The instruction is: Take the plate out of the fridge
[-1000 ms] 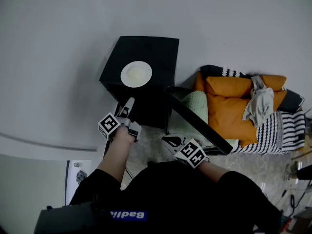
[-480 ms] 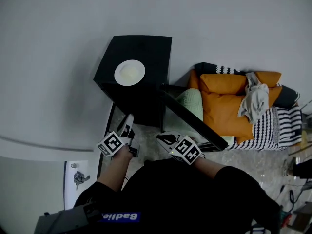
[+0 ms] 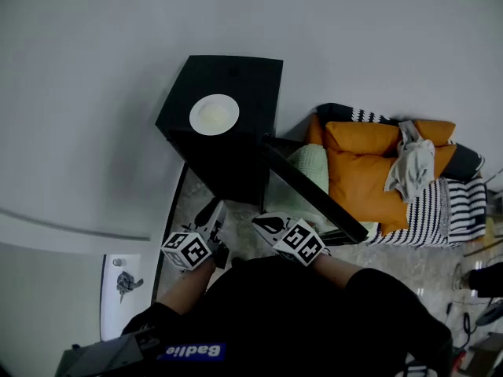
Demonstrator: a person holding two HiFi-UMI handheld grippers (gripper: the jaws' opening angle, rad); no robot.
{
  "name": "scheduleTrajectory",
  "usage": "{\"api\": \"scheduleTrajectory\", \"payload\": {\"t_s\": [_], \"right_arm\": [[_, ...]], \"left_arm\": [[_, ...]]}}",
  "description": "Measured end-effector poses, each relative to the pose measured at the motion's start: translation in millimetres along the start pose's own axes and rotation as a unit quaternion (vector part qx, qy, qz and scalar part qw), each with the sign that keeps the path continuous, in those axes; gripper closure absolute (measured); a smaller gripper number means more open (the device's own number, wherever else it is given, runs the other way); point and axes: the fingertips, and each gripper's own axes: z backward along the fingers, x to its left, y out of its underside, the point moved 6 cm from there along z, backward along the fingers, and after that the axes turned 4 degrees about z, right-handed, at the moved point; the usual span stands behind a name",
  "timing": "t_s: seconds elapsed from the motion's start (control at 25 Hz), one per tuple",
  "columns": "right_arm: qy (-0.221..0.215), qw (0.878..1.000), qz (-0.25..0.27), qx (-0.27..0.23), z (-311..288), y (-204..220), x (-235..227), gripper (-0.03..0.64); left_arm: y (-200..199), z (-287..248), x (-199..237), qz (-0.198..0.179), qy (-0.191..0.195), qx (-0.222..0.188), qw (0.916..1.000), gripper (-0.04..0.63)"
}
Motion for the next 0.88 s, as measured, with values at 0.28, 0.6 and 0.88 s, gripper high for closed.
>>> {"api": "scheduleTrajectory", "payload": {"t_s": [0.28,0.6,0.88], "right_arm": [[0.000,1.000,-0.005,-0.011,4,1,4,0.606],[0.014,1.000,0.004,-0.023,10,0,5,0.606],[0.022,0.999,0.010,-0.035,14,-4,3,0.606]], "left_arm": [[12,2,-44,-0.120,0.053,0.025,0.9910,0.500],[29,3,-75,-0.208,0.114,0.051,0.9702,0.578],[36,4,-79,-0.215,0.116,0.063,0.9678,0.586]]}}
